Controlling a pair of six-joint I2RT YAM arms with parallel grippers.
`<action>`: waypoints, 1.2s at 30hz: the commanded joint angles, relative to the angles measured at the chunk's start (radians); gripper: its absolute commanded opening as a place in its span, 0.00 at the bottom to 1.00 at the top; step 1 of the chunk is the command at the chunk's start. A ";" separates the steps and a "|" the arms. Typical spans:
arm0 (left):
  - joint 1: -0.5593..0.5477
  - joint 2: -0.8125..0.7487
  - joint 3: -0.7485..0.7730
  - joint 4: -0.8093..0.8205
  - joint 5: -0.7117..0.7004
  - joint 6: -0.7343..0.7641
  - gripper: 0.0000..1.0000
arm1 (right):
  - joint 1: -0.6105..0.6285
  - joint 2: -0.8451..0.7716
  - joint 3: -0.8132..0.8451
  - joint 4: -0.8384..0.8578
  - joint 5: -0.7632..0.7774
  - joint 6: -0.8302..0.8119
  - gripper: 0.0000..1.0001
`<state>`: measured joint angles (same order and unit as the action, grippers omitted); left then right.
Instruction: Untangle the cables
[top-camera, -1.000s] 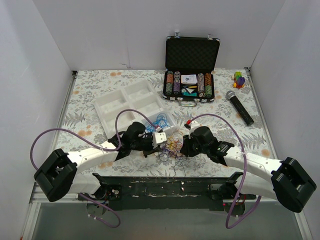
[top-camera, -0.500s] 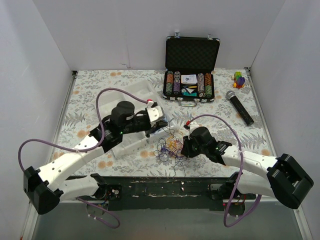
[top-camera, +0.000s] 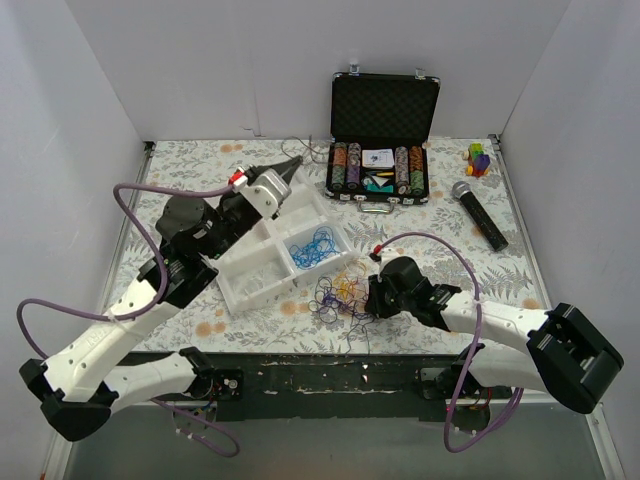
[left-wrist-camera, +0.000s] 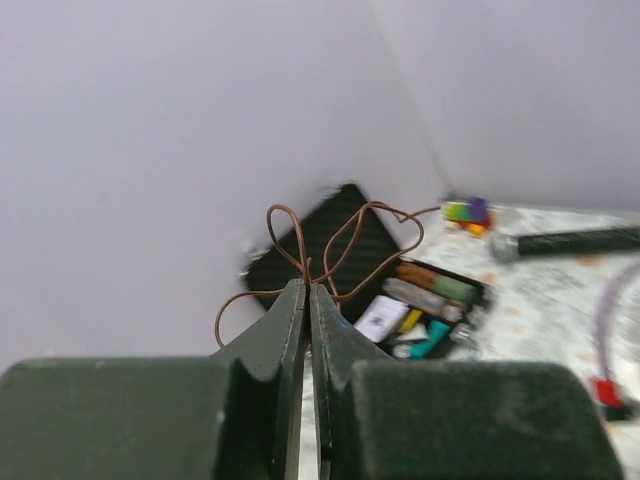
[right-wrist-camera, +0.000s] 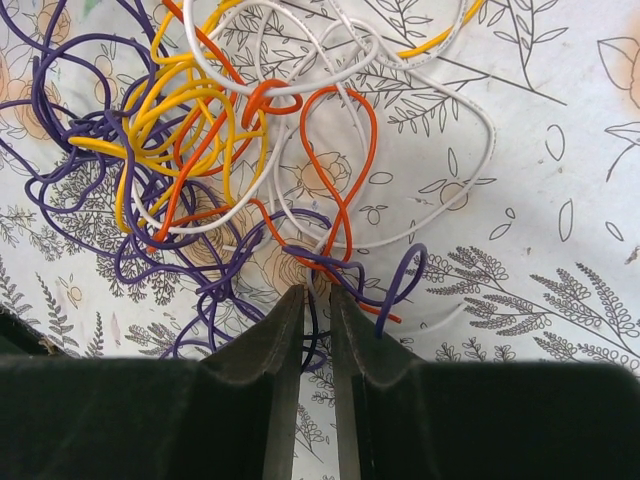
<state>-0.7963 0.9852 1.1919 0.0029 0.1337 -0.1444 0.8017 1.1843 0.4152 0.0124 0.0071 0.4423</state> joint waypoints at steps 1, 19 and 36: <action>0.067 0.061 -0.002 0.169 -0.376 0.008 0.00 | 0.004 -0.026 -0.012 0.009 0.022 0.013 0.24; 0.713 0.299 -0.058 -0.158 0.282 -0.328 0.00 | 0.002 -0.164 0.043 -0.052 0.022 0.001 0.24; 0.753 0.382 -0.123 -0.173 0.291 -0.202 0.00 | 0.002 -0.181 0.066 -0.061 0.033 -0.016 0.24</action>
<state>-0.0479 1.3670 1.0809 -0.1673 0.4252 -0.3904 0.8017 1.0149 0.4362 -0.0551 0.0238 0.4385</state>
